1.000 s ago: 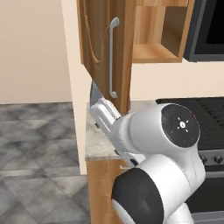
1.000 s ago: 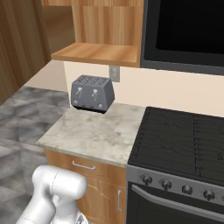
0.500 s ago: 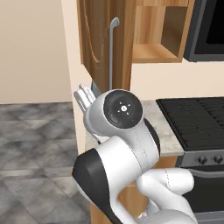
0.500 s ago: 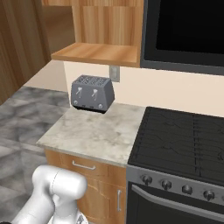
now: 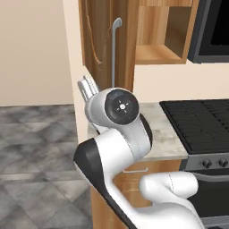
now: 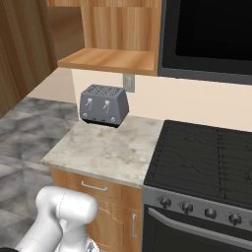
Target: Close all open cabinet doors.
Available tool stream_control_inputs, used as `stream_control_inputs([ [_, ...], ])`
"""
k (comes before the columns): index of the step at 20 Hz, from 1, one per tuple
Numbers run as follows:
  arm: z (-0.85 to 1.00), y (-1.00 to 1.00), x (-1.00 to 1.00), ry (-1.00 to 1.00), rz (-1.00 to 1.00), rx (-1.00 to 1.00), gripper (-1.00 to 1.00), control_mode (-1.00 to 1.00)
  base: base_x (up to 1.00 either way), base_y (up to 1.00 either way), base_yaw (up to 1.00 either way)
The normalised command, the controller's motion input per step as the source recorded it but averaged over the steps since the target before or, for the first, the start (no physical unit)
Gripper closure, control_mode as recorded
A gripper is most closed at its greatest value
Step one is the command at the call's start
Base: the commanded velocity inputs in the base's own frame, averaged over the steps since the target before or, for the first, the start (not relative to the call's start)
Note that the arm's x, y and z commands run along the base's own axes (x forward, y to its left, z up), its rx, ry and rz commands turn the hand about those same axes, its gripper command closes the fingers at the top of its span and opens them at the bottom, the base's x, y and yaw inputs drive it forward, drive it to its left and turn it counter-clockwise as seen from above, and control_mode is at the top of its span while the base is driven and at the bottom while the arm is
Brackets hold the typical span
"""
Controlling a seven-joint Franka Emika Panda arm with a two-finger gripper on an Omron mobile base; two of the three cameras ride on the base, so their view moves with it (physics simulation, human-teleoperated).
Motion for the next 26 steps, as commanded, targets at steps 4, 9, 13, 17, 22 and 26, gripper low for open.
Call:
stream_control_inputs([
  [4, 0.0, 0.01, 0.43, -0.25, -0.19, 0.0, -1.0, -1.0, 0.0, 0.0, 0.0],
  [9, 0.09, 0.08, 0.56, -0.16, -0.31, 0.02, -1.0, -1.0, 0.0, 0.0, 0.0],
  [13, 0.14, 0.01, 0.52, -0.03, -0.24, 0.1, -1.0, -1.0, 0.0, 0.0, 0.0],
  [17, 0.12, -0.11, 0.37, -0.01, -0.22, 0.11, -1.0, -1.0, 0.0, 0.0, 0.0],
  [22, 0.06, -0.33, 0.2, 0.0, -0.23, 0.12, -1.0, -1.0, 0.0, 0.0, 0.0],
  [26, 0.01, -0.53, 0.16, 0.0, -0.27, 0.12, -1.0, -1.0, 0.0, 0.0, 0.0],
])
